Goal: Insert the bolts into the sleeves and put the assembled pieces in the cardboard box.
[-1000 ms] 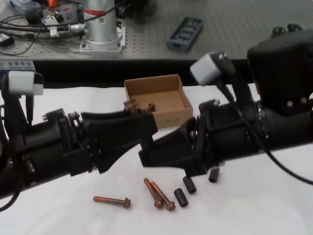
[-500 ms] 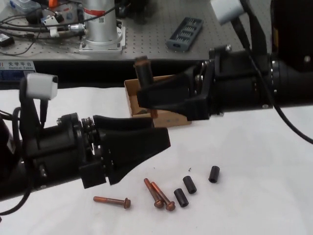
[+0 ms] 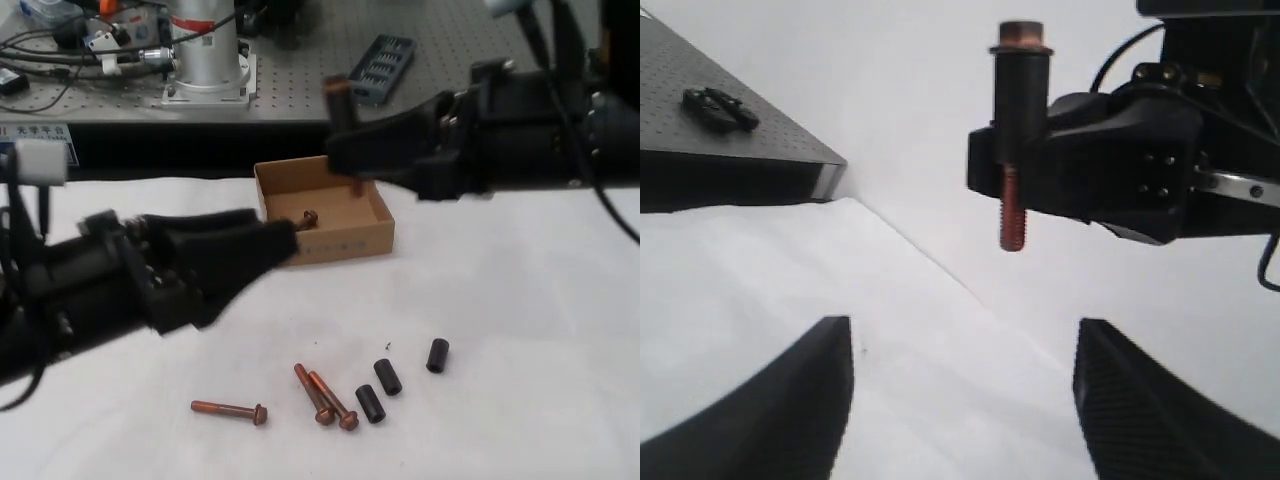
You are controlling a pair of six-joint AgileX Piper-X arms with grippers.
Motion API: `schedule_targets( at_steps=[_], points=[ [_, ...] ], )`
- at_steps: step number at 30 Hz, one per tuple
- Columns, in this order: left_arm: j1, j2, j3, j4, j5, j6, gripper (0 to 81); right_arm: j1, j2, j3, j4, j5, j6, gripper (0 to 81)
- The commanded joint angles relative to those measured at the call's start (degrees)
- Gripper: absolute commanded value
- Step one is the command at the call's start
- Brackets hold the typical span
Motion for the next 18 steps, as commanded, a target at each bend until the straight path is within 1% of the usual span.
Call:
schedule_targets(
  at_steps=[1,3,7,11,18],
  points=[
    [2.44,-0.83,-0.40,-0.50,-0.48,-0.67,41.1,-0.09,-0.05,-0.78,-0.89,-0.33,-0.71,4.3],
    [3.99,-0.97,-0.98,-0.16,0.33,0.31,41.2,-1.23,1.42,-0.78,-1.38,-0.45,-0.97,4.3],
    [5.53,-0.97,-3.94,4.35,1.61,0.89,41.2,-2.92,5.93,-0.78,-4.17,-1.42,-0.78,4.3],
    [5.57,-1.07,-7.24,8.48,1.63,1.42,41.1,-4.22,11.45,-3.18,-5.12,-2.44,-0.78,4.3],
    [5.57,-1.07,-11.22,9.36,1.63,0.77,41.1,-5.44,19.91,-10.74,-5.11,-3.65,-0.78,4.3]
  ],
)
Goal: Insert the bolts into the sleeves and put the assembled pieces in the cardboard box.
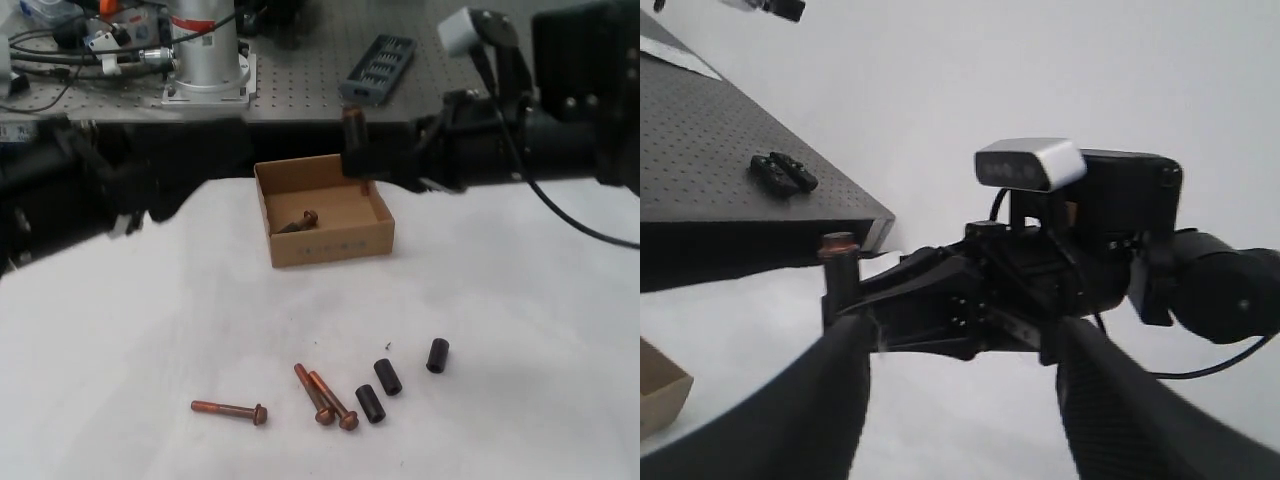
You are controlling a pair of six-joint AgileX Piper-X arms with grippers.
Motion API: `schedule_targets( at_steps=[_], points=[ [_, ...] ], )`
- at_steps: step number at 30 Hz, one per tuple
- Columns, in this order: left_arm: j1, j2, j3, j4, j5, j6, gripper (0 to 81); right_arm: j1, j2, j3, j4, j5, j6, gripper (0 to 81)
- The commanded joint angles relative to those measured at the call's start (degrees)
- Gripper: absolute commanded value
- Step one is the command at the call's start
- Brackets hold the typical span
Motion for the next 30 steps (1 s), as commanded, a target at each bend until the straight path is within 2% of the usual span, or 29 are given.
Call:
schedule_targets(
  at_steps=[1,15,30],
  points=[
    [0.18,-0.80,-1.58,0.07,0.41,-0.22,41.1,-0.42,0.44,-1.39,-1.32,-1.11,-0.41,4.3],
    [0.18,-10.77,-1.58,13.37,0.00,2.47,41.1,-3.97,13.54,-11.03,-1.18,-1.53,0.46,4.3],
    [0.18,-18.06,-1.58,21.99,-3.16,2.47,41.1,-4.35,24.64,-22.82,-0.90,-1.04,5.54,4.3]
  ],
)
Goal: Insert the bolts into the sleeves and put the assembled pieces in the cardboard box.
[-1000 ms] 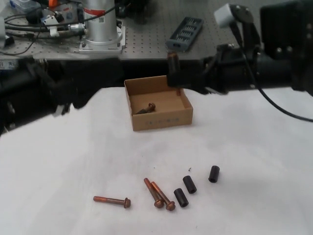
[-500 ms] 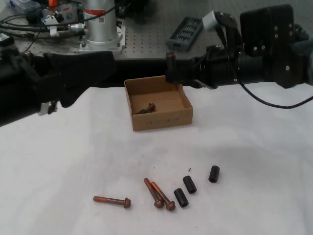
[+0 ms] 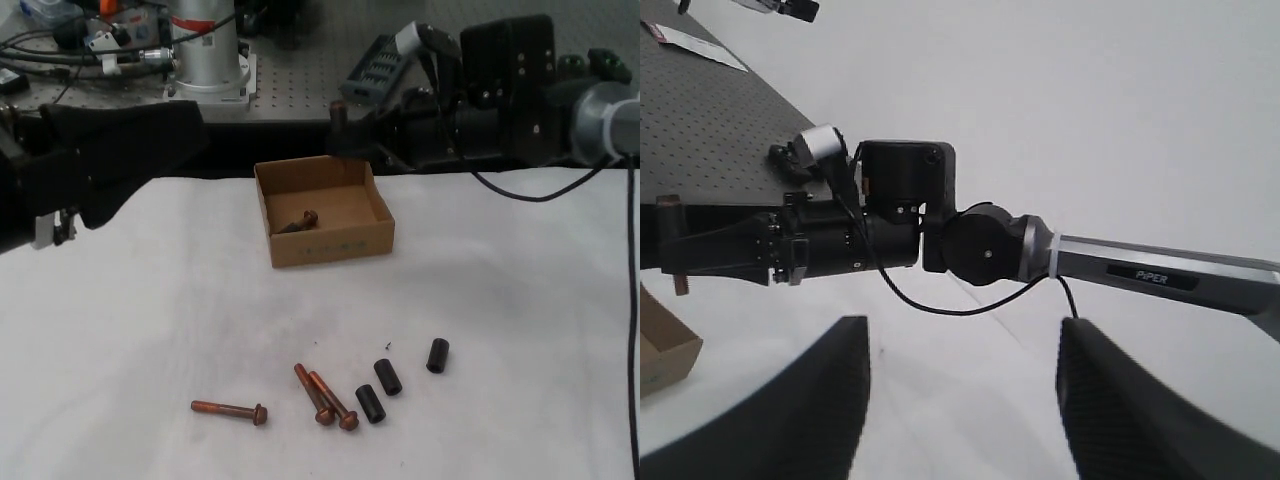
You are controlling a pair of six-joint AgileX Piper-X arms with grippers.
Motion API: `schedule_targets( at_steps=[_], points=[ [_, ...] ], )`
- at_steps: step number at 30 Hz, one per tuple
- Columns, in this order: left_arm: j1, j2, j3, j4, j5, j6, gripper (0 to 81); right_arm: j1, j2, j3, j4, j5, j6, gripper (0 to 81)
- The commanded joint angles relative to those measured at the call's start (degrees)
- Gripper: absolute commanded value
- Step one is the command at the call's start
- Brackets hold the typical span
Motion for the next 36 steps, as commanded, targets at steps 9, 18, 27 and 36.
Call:
schedule_targets(
  at_steps=[9,18,27,36],
  points=[
    [0.18,-2.57,-1.04,5.20,-0.60,0.81,41.1,-0.54,5.30,-6.57,1.74,1.97,1.28,4.3],
    [0.18,-4.87,-1.36,5.65,-0.60,-1.83,41.1,-1.95,8.43,-6.56,1.65,6.19,2.93,4.3],
    [0.18,-7.34,-2.39,9.85,-0.76,-1.36,41.1,-2.41,9.60,-6.56,1.65,5.45,4.94,4.3],
    [0.18,-7.32,-2.39,9.85,-0.65,-1.36,41.1,-2.41,9.47,-8.29,1.77,-1.08,9.57,13.4]
  ],
)
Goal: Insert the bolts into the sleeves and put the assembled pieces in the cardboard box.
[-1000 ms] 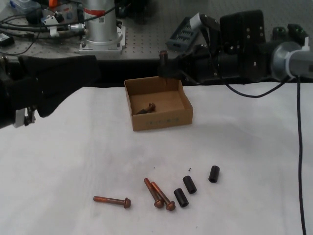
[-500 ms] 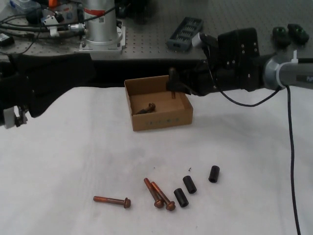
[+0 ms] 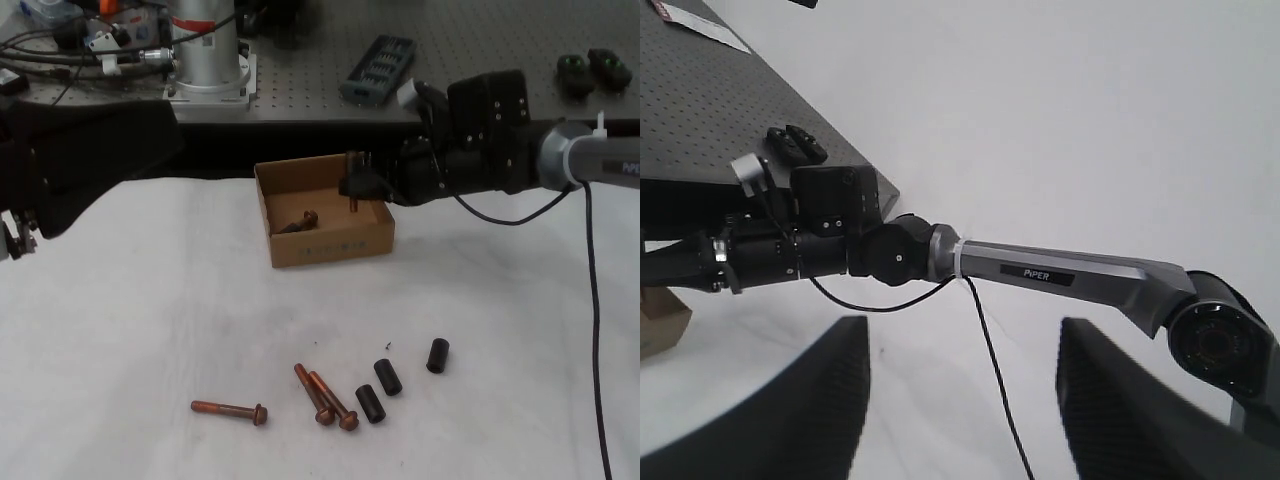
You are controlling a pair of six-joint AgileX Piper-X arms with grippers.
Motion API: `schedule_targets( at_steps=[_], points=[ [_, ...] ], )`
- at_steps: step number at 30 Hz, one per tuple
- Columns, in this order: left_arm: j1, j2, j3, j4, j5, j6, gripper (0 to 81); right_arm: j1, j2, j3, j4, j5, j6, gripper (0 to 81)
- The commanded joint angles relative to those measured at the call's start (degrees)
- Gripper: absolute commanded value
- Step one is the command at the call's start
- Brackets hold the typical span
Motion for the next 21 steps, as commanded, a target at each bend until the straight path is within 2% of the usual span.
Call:
schedule_targets(
  at_steps=[1,3,4,8,21],
  points=[
    [0.18,-0.48,-0.66,-0.50,-0.64,-0.07,41.1,-0.21,-0.54,-2.04,-0.47,-1.81,2.81,22.3],
    [0.18,-0.48,-0.66,-0.50,-0.64,-0.07,41.1,-0.21,-0.54,-2.96,-0.47,-1.30,3.89,39.9],
    [0.18,-0.48,-0.66,-0.50,-0.64,-0.07,41.1,-0.21,-0.54,-3.35,-0.47,-1.31,4.16,42.8],
    [0.18,-0.48,-0.66,-0.50,-0.64,-0.73,41.1,-0.21,-0.54,-4.55,-0.59,-1.75,4.77,37.2],
    [0.18,-0.48,-0.66,-0.50,-0.64,-0.99,41.1,-0.21,-2.18,-4.91,0.00,-5.86,6.80,36.5]
  ],
)
